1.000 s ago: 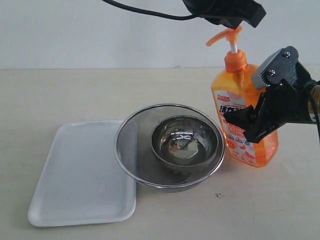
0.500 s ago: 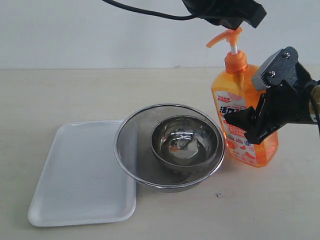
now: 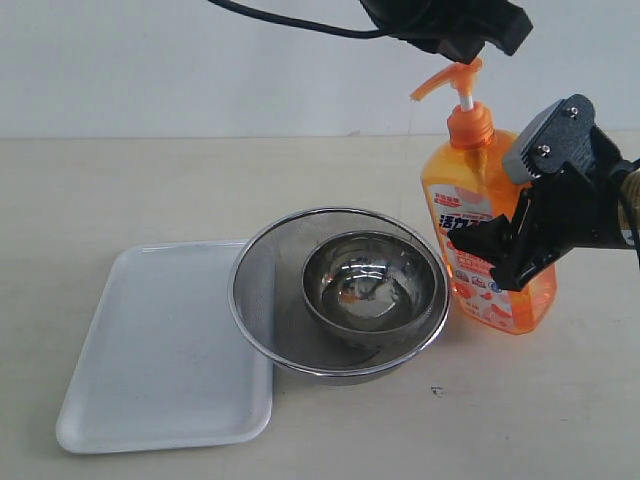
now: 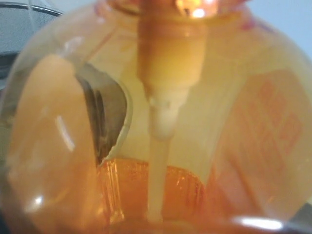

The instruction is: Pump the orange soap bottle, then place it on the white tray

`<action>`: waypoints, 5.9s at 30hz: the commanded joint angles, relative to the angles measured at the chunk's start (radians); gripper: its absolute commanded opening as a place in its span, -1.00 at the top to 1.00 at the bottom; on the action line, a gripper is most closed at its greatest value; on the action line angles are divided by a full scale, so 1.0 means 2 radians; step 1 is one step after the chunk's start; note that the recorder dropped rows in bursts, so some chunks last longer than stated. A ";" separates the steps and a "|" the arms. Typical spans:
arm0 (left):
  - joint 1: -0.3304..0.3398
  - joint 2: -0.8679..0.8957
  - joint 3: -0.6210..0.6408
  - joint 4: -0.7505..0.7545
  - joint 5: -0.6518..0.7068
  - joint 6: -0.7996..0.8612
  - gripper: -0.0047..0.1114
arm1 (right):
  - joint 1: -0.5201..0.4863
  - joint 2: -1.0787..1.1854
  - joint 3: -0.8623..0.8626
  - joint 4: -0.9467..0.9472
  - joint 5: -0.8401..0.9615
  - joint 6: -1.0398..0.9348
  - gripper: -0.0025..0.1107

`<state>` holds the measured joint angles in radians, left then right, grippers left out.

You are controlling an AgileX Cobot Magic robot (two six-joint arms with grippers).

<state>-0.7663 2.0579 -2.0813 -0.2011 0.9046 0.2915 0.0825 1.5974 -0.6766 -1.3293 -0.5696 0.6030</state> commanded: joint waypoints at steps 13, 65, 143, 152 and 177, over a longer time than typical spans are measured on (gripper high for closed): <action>-0.013 0.030 0.017 -0.004 0.108 -0.007 0.84 | 0.004 0.004 0.004 -0.035 0.010 -0.014 0.96; -0.011 -0.026 0.082 0.009 0.054 -0.007 0.84 | 0.004 0.004 0.004 -0.034 0.005 -0.013 0.96; -0.011 -0.064 0.082 0.056 -0.035 -0.020 0.84 | 0.004 0.004 0.004 0.018 -0.008 -0.027 0.96; -0.011 -0.049 0.082 0.044 -0.016 -0.024 0.84 | 0.004 0.004 0.004 0.018 -0.009 -0.027 0.96; -0.012 -0.047 0.113 0.010 0.008 -0.024 0.84 | 0.004 0.004 0.004 0.018 0.000 -0.029 0.96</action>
<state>-0.7779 1.9290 -1.8916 -0.1446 0.7943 0.2520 0.0881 1.5987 -0.6766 -1.2914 -0.5886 0.5469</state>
